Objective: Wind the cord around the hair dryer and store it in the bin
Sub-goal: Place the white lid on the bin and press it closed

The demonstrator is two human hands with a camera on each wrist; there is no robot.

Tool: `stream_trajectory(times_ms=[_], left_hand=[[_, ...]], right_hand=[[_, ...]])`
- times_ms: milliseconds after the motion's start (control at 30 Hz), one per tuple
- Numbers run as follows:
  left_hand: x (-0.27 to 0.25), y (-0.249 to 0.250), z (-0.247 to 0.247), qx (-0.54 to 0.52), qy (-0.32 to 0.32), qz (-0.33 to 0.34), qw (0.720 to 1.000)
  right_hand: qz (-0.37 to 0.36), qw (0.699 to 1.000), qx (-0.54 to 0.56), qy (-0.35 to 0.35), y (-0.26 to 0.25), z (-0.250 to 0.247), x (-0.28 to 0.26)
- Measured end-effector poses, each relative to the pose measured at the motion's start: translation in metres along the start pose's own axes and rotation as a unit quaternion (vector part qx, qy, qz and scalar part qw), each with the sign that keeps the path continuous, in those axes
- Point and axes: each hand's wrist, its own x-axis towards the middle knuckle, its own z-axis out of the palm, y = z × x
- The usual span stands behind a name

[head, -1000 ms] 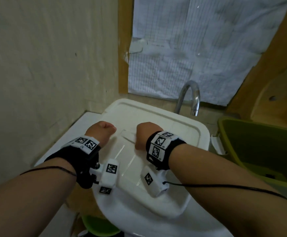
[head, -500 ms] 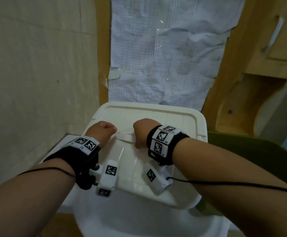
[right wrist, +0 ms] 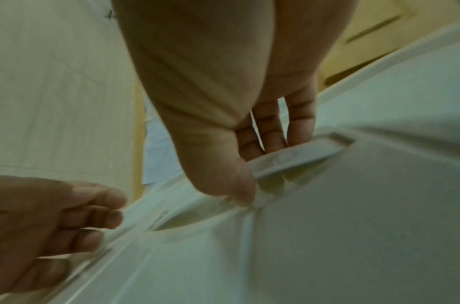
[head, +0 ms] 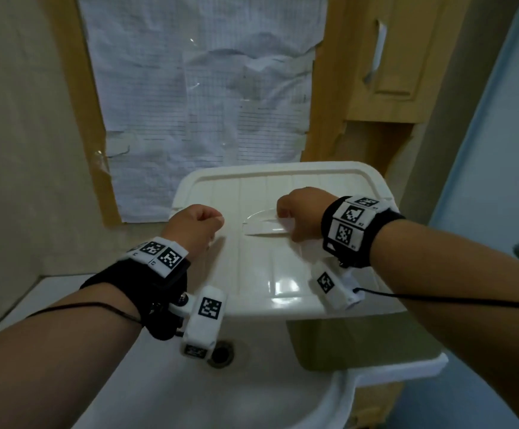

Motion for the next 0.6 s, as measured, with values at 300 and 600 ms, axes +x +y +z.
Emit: stream_trajectory(times_ms=[300,600], left_hand=[[0.009,0.035,0.096,-0.005,-0.061,0.033,0.998],[0.024,0.046,0.156,0.077,-0.041,0.035,0.996]], right_hand=[[0.082,0.996,-0.011,-0.042,0.114,0.017,-0.024],[0.108,0.99,-0.018,-0.093,0.189,0.041,-0.025]])
